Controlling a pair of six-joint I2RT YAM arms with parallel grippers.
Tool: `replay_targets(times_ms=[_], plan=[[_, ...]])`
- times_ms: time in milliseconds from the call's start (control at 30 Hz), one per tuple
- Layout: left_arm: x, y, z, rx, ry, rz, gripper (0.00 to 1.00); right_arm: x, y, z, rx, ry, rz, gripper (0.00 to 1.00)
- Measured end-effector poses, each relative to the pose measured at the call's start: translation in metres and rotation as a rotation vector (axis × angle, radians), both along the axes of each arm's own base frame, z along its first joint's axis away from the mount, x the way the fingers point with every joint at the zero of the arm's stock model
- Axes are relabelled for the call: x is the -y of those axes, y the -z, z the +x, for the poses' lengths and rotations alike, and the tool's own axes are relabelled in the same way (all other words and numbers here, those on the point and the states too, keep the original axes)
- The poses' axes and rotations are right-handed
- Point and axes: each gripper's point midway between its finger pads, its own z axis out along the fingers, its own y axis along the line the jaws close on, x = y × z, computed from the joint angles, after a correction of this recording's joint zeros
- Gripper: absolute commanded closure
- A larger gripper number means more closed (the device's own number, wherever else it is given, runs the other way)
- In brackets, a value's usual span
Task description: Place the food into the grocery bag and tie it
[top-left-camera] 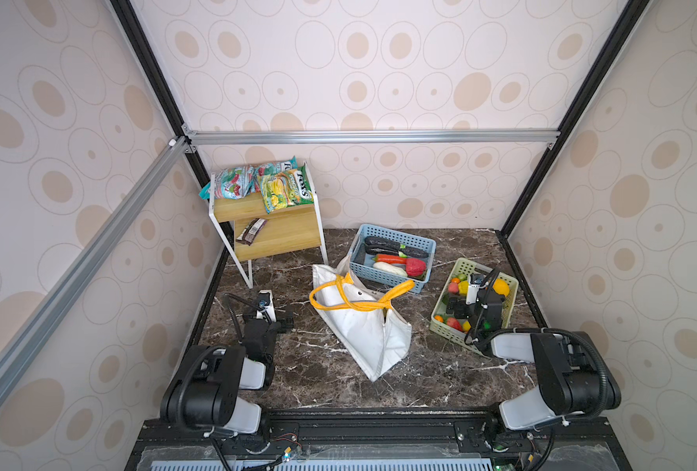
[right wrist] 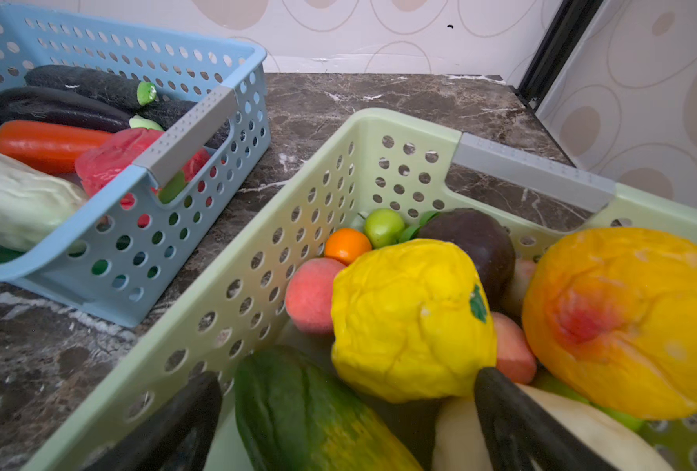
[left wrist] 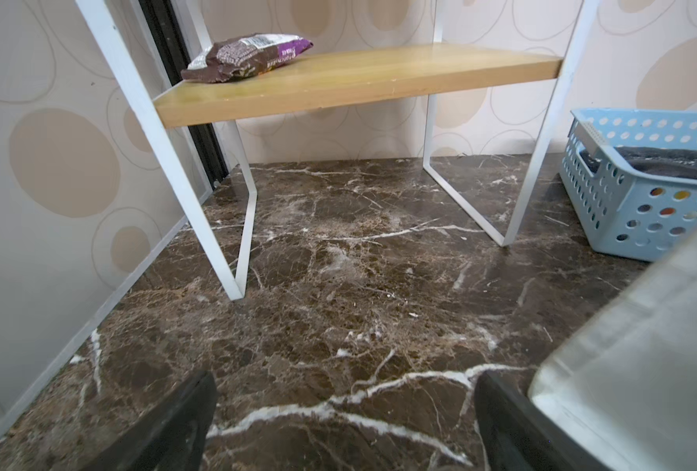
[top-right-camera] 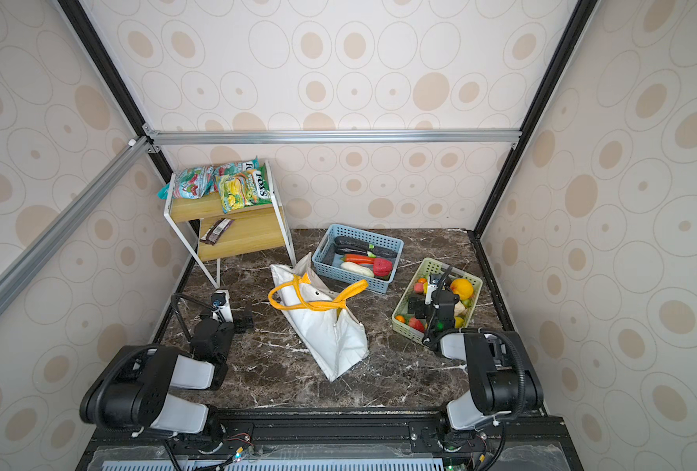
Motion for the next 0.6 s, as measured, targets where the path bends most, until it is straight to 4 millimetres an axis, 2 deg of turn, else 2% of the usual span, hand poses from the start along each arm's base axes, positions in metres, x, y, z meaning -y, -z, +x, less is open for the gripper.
replay_targets(times_ms=[67, 267, 600], plan=[[0.002, 0.005, 0.003, -0.015, 0.011, 0.003, 0.01, -0.001, -0.003, 0.001, 0.013, -0.003, 0.002, 0.0], [0.005, -0.013, 0.016, 0.043, 0.031, 0.007, 0.01, -0.001, -0.003, 0.002, 0.018, -0.007, 0.004, 0.0], [0.005, -0.017, 0.019, 0.053, 0.027, 0.007, 0.01, -0.001, -0.003, 0.002, 0.018, -0.006, 0.003, 0.0]])
